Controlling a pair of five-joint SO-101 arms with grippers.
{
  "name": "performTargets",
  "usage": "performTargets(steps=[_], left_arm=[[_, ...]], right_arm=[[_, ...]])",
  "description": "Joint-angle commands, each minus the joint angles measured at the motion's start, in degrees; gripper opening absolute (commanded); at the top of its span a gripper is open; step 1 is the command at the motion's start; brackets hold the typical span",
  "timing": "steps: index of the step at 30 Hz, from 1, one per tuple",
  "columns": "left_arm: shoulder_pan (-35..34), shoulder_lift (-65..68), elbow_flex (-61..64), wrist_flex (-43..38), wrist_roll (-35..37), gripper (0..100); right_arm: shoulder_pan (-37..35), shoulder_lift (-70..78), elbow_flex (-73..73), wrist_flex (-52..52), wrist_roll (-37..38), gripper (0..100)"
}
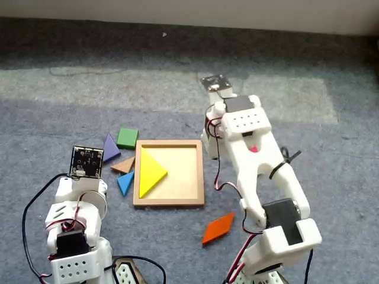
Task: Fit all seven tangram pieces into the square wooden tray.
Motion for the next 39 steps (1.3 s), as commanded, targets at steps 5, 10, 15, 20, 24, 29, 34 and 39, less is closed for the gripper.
performTargets(steps=[5,10,15,20,24,29,34,39], left_arm=[[-0.40,-0.22,-0.57,-1.05,-0.26,1],[-0.40,-0.22,-0.57,-1.14,-0.26,1],[-0.40,-0.22,-0.57,-1.14,-0.26,1],[-0.40,-0.22,-0.57,-1.14,-0.26,1],[-0.40,-0.22,-0.57,-1.05,-0.26,1],[-0.40,-0.22,-0.57,-1.05,-0.26,1],[-0.40,-0.22,-0.57,-0.97,-0.26,1],[-0.40,-0.22,-0.57,-0.97,-0.26,1]], right_arm=[[7.25,-2.86,-0.40,0.04,-7.91,36.8],[10.42,-1.27,4.44,-6.29,-9.58,37.0],[14.20,5.58,5.41,-9.45,-9.85,36.9],[14.81,9.89,1.89,-9.45,-9.76,36.9],[14.90,13.58,-0.31,-9.45,-9.67,36.8],[14.73,16.57,-3.12,-9.36,-9.49,36.8],[12.44,17.01,-3.74,-9.36,-4.66,36.8],[11.91,17.10,-3.74,-9.45,-3.08,36.8]])
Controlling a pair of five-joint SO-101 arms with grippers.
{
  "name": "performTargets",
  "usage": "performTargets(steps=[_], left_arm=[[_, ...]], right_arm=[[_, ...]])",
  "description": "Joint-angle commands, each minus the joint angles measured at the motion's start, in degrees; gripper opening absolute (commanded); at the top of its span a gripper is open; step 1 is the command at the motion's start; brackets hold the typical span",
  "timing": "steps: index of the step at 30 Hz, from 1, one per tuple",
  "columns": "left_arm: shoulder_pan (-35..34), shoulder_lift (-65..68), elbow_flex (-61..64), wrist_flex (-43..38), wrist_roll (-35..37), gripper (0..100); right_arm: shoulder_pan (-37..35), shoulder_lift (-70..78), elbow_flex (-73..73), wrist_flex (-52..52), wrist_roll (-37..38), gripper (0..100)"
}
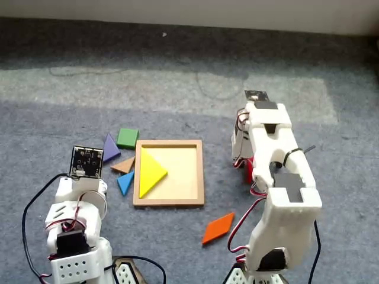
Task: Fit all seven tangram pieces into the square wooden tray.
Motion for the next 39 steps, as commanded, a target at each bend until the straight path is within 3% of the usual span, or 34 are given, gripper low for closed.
performTargets(steps=[1,13,19,39], left_arm=[[-0.40,-0.22,-0.57,-0.97,-0.26,1],[-0.40,-0.22,-0.57,-0.97,-0.26,1],[-0.40,-0.13,-0.57,-0.97,-0.26,1],[-0.40,-0.13,-0.22,-1.23,-0.26,1]], right_arm=[[-1.45,-0.31,-2.68,-1.19,1.23,36.8],[-1.80,-0.22,-2.68,-1.63,4.48,36.6],[-1.89,-0.22,-2.68,-2.59,4.57,27.7],[-1.89,-6.37,-2.68,2.77,4.57,27.4]])
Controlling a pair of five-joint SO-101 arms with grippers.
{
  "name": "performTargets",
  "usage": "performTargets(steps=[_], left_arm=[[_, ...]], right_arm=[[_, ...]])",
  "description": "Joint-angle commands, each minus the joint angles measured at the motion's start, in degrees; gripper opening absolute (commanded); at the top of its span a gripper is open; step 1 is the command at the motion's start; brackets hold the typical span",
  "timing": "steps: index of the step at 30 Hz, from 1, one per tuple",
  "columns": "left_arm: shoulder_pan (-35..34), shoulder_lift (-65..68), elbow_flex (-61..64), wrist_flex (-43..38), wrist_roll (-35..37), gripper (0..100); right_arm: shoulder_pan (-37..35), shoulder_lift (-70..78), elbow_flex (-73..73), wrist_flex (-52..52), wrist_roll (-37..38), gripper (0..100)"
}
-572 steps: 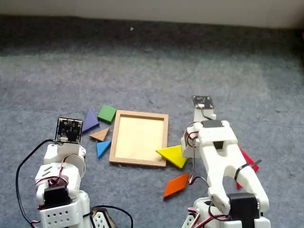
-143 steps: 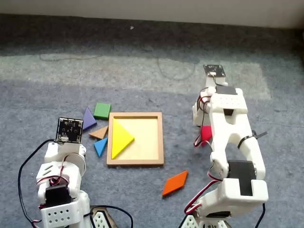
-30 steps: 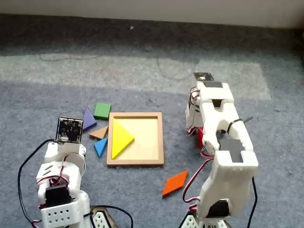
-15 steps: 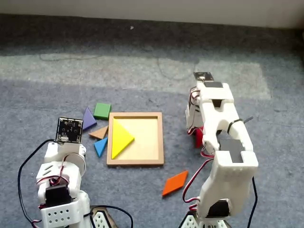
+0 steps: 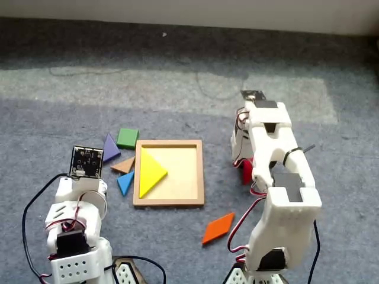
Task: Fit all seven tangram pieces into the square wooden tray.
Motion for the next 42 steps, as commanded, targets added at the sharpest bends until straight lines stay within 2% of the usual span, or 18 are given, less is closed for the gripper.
performTargets(steps=[1,10,18,24,29,35,42], left_arm=[[-0.40,-0.13,-0.13,-1.32,-0.26,1],[-0.40,-0.13,-0.13,-1.32,-0.26,1],[-0.40,-0.13,-0.13,-1.32,-0.26,1],[-0.40,-0.13,-0.13,-1.32,-0.26,1],[-0.40,-0.13,-0.04,-1.32,-0.26,1],[-0.40,-0.13,-0.04,-1.32,-0.26,1],[-0.40,-0.13,-0.04,-1.32,-0.26,1]], right_arm=[[-1.63,-7.43,-1.71,0.84,0.70,27.4],[-4.35,-16.04,7.69,-2.77,1.49,27.4],[-1.27,-17.45,8.84,-6.46,1.32,27.7],[0.04,-8.57,6.90,-5.67,1.32,28.0],[0.66,-1.19,-3.65,1.71,1.32,38.0],[0.92,5.05,-9.71,3.21,1.32,38.5],[0.57,6.29,-9.89,2.86,1.85,23.7]])
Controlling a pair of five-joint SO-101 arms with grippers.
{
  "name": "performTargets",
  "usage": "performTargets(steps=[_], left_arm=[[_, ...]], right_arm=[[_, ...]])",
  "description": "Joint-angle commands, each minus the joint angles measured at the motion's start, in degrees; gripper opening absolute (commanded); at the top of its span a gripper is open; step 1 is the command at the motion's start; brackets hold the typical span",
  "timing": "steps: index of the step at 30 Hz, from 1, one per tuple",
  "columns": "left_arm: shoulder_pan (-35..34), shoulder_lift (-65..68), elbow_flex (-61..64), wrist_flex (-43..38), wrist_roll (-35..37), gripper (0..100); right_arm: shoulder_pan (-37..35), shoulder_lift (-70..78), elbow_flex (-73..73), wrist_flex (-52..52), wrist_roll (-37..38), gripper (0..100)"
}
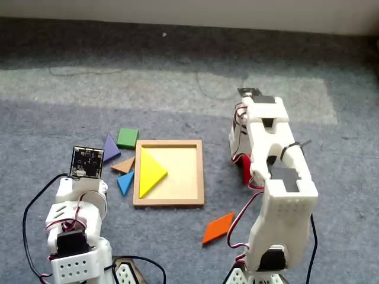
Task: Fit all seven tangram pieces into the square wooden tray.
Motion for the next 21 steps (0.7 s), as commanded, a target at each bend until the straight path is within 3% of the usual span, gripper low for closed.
performTargets(steps=[1,8,21], left_arm=[[-0.40,-0.13,-0.66,-1.05,-0.26,1],[-0.40,-0.13,-0.66,-1.05,-0.26,1],[-0.40,-0.13,-0.66,-1.05,-0.26,1]], right_arm=[[0.57,-0.22,-2.51,-0.22,0.62,22.4],[1.01,-1.98,-2.68,0.31,0.70,6.7],[-2.24,-17.01,3.65,-0.13,0.70,6.0]])
